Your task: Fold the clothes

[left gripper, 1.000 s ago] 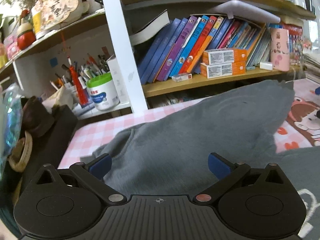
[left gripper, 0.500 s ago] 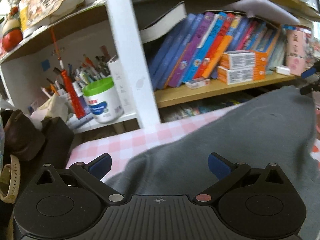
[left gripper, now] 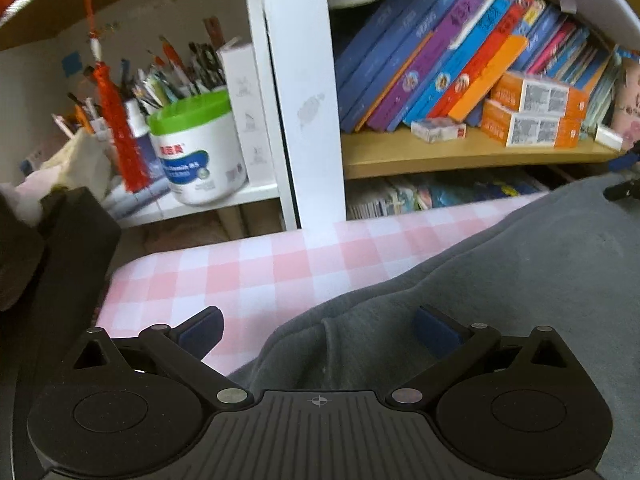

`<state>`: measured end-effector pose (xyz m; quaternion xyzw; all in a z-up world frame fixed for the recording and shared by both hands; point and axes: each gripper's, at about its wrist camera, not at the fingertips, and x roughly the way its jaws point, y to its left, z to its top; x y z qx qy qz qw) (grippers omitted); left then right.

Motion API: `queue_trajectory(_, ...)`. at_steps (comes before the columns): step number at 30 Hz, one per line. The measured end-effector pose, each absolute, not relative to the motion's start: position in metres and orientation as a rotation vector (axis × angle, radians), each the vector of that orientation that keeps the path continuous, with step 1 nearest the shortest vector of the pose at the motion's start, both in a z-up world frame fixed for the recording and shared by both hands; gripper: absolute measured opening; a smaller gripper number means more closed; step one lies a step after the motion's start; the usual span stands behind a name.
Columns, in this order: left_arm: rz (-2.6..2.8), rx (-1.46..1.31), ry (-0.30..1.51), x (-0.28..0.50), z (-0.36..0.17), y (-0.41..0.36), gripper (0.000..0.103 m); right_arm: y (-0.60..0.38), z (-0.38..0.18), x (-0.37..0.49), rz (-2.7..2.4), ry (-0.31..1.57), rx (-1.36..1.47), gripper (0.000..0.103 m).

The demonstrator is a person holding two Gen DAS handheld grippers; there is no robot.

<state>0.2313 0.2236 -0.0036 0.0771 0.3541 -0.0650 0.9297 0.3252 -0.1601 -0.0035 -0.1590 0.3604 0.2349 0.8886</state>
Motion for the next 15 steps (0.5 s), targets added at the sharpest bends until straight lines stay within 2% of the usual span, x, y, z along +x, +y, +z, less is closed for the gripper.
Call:
queue_trajectory(5, -0.204, 0.107, 0.785, 0.245, -0.012, 0.229, 0.096, -0.17, -0.005, 0.328, 0.51, 0.76, -0.26, 0.074)
queue_trajectory(6, -0.219, 0.081, 0.793, 0.246, -0.012, 0.232, 0.089, -0.171, -0.005, 0.328, 0.51, 0.759, -0.254, 0.073)
queue_trajectory(8, -0.249, 0.065, 0.79, 0.241, -0.011, 0.233, 0.077, -0.172, -0.003, 0.328, 0.503, 0.76, -0.247, 0.061)
queue_trajectory(9, -0.261, 0.067, 0.793, 0.238, -0.009, 0.232, 0.064, -0.173, -0.002, 0.327, 0.501, 0.763, -0.244, 0.056)
queue_trajectory(10, -0.273, 0.07, 0.795, 0.235, -0.007, 0.231, 0.052, -0.174, -0.001, 0.326, 0.5, 0.768, -0.243, 0.043)
queue_trajectory(11, -0.285, 0.072, 0.798, 0.232, -0.006, 0.23, 0.046, -0.175, 0.001, 0.325, 0.497, 0.774, -0.241, 0.028)
queue_trajectory(13, -0.299, 0.091, 0.8, 0.225, -0.001, 0.227, 0.027, -0.178, 0.005, 0.321, 0.498, 0.791, -0.228, 0.016)
queue_trajectory(15, -0.292, 0.141, 0.777, 0.216, 0.005, 0.221, 0.022, -0.18, 0.011, 0.309, 0.48, 0.761, -0.229, 0.014)
